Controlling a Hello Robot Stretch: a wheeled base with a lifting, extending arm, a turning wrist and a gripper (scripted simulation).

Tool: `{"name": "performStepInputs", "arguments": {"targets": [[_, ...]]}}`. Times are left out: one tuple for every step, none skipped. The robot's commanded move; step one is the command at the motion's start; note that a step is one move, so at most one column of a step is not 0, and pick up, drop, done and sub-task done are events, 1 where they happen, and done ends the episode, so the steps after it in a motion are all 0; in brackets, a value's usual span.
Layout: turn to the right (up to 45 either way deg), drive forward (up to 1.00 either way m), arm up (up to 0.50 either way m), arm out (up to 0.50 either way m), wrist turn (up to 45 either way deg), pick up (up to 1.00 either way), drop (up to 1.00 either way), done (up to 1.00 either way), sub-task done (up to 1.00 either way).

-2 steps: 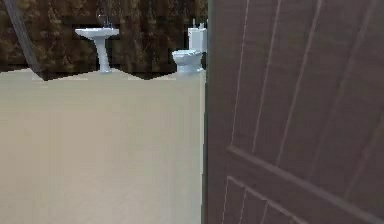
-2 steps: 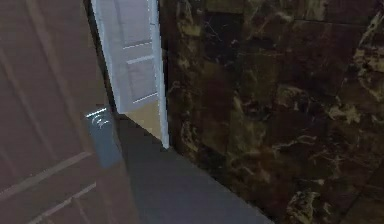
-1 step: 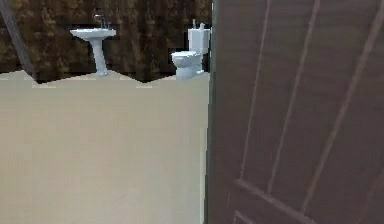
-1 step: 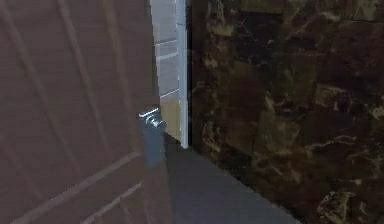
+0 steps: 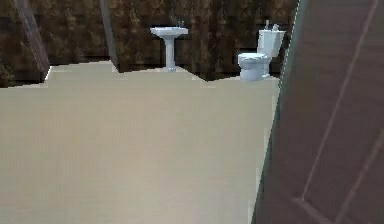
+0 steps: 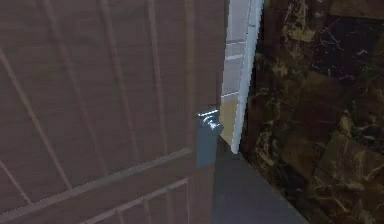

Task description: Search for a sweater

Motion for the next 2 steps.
{"name": "performStepInputs", "arguments": {"targets": [[0.0,0.3,0.0,0.0,0.0,0.0,0.0,0.0,0.0],[-24.0,0.0,0.0,0.0,0.0,0.0,0.0,0.0,0.0]]}}
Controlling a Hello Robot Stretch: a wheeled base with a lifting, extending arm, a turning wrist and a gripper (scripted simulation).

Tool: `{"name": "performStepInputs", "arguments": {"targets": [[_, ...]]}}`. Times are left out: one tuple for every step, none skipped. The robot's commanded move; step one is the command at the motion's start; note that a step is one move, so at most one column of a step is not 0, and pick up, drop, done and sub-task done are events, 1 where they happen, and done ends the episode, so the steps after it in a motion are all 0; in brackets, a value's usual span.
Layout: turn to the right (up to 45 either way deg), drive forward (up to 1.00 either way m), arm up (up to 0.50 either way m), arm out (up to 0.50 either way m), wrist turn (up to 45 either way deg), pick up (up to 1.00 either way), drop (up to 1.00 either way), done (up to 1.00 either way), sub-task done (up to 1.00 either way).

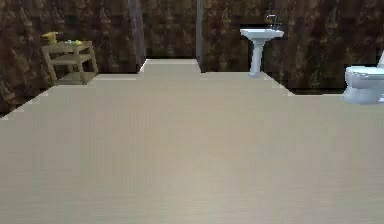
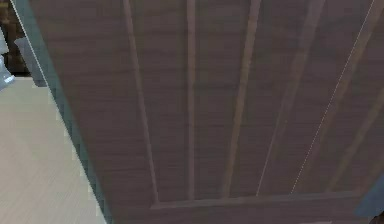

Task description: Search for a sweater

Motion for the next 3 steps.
{"name": "performStepInputs", "arguments": {"targets": [[0.0,0.3,0.0,0.0,0.0,0.0,0.0,0.0,0.0],[-30.0,0.0,0.0,0.0,0.0,0.0,0.0,0.0,0.0],[0.0,1.0,0.0,0.0,0.0,0.0,0.0,0.0,0.0]]}}
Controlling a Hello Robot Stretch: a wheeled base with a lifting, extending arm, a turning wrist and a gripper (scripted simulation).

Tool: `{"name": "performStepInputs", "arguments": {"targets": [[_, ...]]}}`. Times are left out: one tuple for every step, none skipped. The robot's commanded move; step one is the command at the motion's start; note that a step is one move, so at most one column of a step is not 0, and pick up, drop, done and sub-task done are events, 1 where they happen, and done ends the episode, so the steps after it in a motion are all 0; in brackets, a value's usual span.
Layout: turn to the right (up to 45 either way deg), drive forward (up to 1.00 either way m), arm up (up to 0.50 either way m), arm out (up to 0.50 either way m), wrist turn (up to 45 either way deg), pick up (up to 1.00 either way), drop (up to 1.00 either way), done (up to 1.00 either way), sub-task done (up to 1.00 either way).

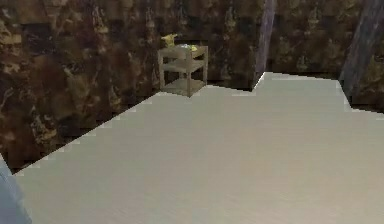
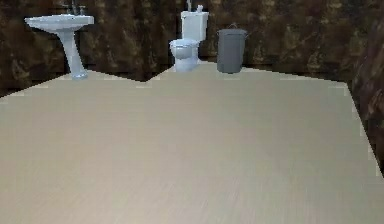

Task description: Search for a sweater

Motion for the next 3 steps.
{"name": "performStepInputs", "arguments": {"targets": [[0.0,1.0,0.0,0.0,0.0,0.0,0.0,0.0,0.0],[0.0,1.0,0.0,0.0,0.0,0.0,0.0,0.0,0.0],[-3.0,0.0,0.0,0.0,0.0,0.0,0.0,0.0,0.0]]}}
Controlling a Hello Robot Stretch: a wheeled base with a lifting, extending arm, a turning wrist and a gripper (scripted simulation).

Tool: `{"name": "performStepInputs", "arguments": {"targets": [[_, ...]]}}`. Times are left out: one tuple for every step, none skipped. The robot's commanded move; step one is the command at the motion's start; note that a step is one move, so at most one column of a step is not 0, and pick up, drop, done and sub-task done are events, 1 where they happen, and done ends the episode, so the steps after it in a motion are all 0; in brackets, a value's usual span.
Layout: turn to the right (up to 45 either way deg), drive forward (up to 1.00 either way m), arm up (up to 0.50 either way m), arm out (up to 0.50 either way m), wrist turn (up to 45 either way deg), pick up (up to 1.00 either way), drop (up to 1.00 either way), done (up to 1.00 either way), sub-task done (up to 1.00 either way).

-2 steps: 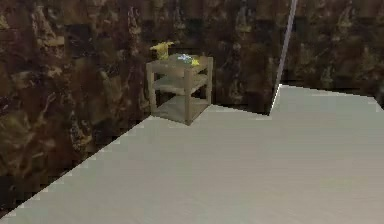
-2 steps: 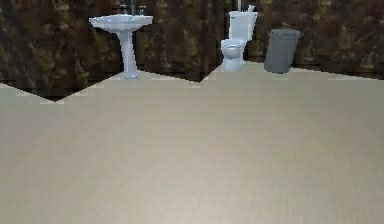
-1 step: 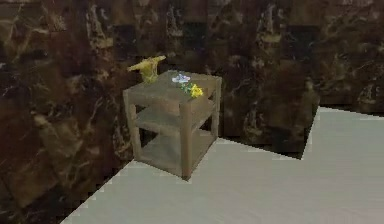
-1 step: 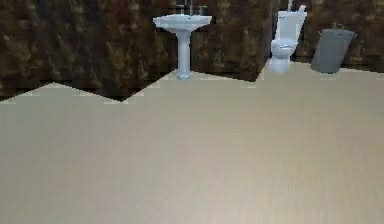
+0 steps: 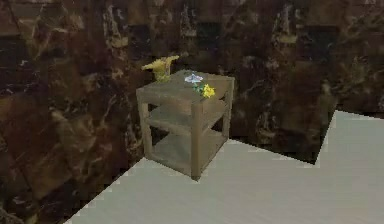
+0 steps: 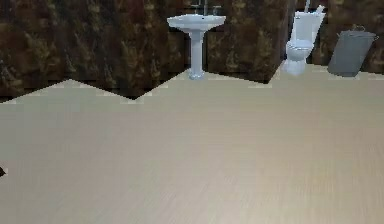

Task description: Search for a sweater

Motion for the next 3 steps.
{"name": "performStepInputs", "arguments": {"targets": [[0.0,0.95,0.0,0.0,0.0,0.0,0.0,0.0,0.0],[-15.0,0.0,0.0,0.0,0.0,0.0,0.0,0.0,0.0],[0.0,0.0,0.0,0.0,0.0,0.0,0.0,1.0,0.0]]}}
